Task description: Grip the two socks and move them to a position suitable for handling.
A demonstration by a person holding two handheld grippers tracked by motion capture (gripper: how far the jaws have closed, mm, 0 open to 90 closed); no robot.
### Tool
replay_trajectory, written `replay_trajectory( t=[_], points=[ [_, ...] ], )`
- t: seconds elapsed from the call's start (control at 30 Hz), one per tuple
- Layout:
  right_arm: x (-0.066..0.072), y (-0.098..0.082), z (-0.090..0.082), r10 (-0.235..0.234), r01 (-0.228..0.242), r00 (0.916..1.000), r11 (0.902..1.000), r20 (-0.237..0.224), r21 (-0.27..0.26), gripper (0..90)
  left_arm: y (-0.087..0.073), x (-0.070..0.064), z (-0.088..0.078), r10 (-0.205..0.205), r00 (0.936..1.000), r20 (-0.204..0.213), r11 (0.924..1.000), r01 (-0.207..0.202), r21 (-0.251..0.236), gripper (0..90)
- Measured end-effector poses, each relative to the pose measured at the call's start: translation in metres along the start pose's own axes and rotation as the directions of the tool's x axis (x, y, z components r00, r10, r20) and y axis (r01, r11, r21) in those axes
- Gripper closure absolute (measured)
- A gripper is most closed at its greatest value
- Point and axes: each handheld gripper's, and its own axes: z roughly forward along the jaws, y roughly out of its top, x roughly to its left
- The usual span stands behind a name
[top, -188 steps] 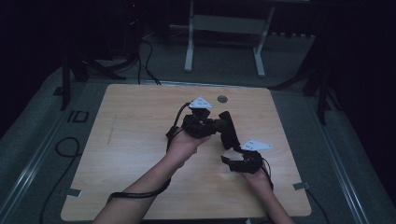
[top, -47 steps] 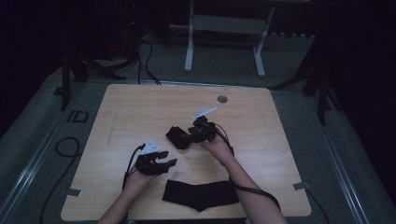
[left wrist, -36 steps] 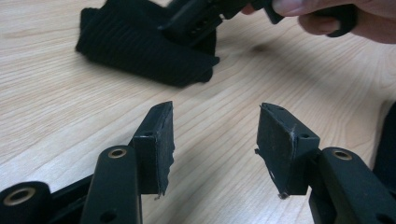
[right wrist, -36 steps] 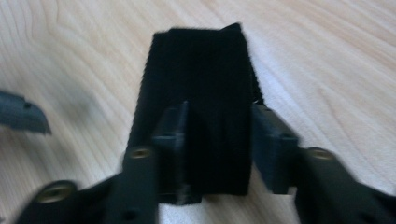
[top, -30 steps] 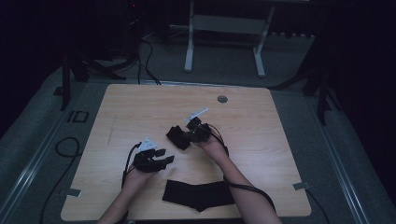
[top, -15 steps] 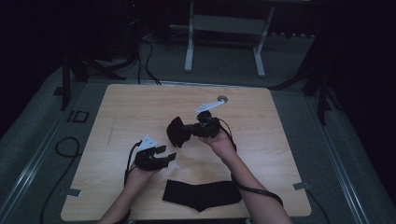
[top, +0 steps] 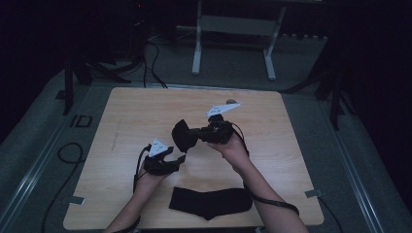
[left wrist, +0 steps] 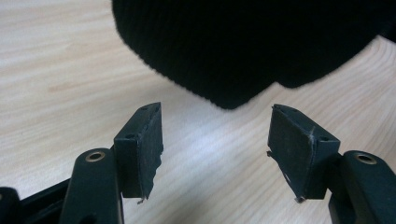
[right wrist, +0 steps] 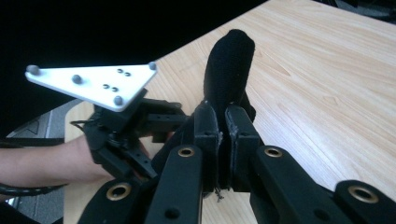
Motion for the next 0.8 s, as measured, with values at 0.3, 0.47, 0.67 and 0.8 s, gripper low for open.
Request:
replay_trajectory(
  t=[0.3, 0.47, 0.67, 0.8],
  points=[
    [0.000, -0.005, -0.008, -0.009, 0.009, 0.9997, 0.9999, 0.022, 0.007, 84.8, 0.010, -0.007, 0.002, 0.055, 0.9956, -0.076, 0.9984, -0.054, 0.016, 70.3],
    [-0.014, -0.022, -0.011, 0.027, -0.029, 0.9977, 0.9991, 0.062, 0.032, 84.8, 0.006, -0.009, 0.002, 0.105, 0.9918, -0.073, 0.9936, -0.101, 0.051, 84.8],
    [-0.026, -0.047, -0.012, 0.040, -0.050, 0.9907, 0.9957, 0.130, 0.078, 84.4, 0.005, -0.012, 0.002, 0.147, 0.9815, -0.122, 0.9864, -0.137, 0.092, 86.0],
    [-0.030, -0.060, -0.009, 0.041, -0.059, 0.9871, 0.9918, 0.155, 0.114, 81.7, 0.005, -0.010, -0.002, 0.174, 0.9732, -0.151, 0.9811, -0.158, 0.111, 86.0]
  ],
)
